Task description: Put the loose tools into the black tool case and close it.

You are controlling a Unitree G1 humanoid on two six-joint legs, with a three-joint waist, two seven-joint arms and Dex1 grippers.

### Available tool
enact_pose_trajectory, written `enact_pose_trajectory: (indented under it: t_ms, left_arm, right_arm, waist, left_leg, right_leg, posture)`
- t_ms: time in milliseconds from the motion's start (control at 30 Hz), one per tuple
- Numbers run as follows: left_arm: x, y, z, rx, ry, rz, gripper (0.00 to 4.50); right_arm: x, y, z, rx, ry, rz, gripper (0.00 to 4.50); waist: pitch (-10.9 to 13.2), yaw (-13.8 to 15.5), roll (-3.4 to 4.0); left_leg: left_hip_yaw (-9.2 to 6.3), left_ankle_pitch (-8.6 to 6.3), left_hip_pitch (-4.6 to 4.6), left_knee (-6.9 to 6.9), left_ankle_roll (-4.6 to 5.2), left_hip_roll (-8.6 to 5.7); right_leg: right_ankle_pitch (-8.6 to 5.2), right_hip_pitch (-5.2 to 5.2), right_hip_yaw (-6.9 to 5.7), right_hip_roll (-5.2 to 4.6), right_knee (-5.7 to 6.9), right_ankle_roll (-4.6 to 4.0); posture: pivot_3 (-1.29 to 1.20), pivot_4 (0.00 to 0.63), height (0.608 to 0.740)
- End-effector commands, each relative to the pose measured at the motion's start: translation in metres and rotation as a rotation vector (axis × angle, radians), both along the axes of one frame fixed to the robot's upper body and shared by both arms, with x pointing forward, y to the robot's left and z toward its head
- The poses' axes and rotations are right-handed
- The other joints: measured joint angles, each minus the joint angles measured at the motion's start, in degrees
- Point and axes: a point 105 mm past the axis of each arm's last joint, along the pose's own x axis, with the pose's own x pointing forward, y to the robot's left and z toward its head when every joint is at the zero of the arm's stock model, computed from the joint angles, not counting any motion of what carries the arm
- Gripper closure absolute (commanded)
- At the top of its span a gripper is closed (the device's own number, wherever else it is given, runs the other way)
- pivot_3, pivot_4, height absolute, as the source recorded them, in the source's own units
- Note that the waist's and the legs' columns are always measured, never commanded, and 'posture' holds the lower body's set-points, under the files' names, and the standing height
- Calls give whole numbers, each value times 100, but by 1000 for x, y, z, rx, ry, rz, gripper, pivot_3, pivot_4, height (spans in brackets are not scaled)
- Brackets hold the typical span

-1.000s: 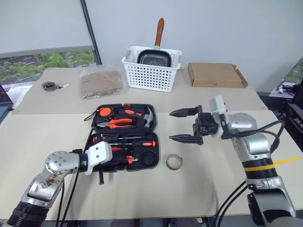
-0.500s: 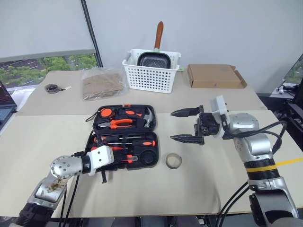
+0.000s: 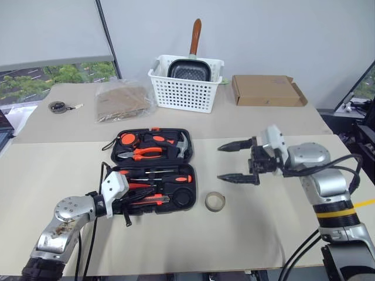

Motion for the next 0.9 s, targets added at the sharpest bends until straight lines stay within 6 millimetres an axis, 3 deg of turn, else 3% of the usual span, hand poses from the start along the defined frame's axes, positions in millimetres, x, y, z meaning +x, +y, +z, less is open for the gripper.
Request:
enact_pose_trajectory:
  t_ms: [33,133,333,467,567,900]
  left_arm:
    - [-5,-3,35,-39,-23,-86,3092]
    - [-14,0,47,-18,8,-169,1900]
    - [-30,9,58,106,39,-300,21]
    - [-36,9,64,184,24,-353,21]
    - [-41,5,68,208,12,-384,0]
    - [-52,4,66,219,16,-397,0]
  right_arm:
    - [-16,5,-3,-98,-40,21,0]
    - [-28,10,-16,-171,-21,46,0]
    - [-49,18,-37,-307,23,86,0]
    - [-53,22,-44,-352,35,72,0]
    - [-47,23,-49,-375,21,39,718]
    - [-42,22,-62,-439,38,4,4167]
  waist:
    - [3,7,-5]
    - [7,4,-15]
    - [12,-4,-22]
    - [13,2,-23]
    - [16,3,-30]
    - [18,-1,-35]
  left_leg:
    - [1,-2,0,0,1,-2]
    - [3,-16,-2,3,19,-3]
    - [-3,-13,4,3,12,1]
    - [-6,-11,2,2,8,1]
    - [-5,-12,-1,3,9,-2]
    - [-4,-13,-2,3,11,-3]
  right_leg:
    - [-1,1,0,-3,-3,1]
    - [-9,4,1,-4,-19,17]
    - [-10,1,2,4,-16,19]
    - [-11,-2,1,4,-16,17]
    - [-11,-2,3,3,-18,17]
    - [-11,-1,3,5,-19,18]
  posture:
    - [0,150,700]
    - [0,150,700]
    - [0,150,700]
    - [0,150,700]
    - [0,150,700]
    - [0,150,700]
